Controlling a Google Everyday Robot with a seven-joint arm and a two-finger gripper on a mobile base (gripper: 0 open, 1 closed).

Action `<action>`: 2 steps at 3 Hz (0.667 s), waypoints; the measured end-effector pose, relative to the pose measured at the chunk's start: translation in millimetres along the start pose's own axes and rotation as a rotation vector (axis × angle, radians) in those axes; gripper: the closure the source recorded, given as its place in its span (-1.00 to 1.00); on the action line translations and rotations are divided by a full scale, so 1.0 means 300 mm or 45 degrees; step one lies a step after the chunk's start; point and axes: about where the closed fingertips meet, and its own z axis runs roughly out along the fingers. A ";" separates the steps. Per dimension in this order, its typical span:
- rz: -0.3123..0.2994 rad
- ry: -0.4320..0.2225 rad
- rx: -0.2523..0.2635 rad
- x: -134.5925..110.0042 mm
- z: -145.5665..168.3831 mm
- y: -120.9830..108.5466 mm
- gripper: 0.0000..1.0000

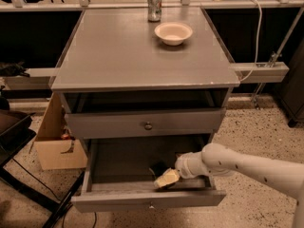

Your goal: Place sponge into middle drawer

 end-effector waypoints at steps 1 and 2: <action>-0.049 -0.019 0.001 -0.065 -0.126 0.060 -1.00; -0.019 0.000 0.003 -0.096 -0.339 0.183 -1.00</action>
Offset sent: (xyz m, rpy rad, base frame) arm -0.1015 -0.0539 0.2250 -0.0641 -0.0361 -0.0109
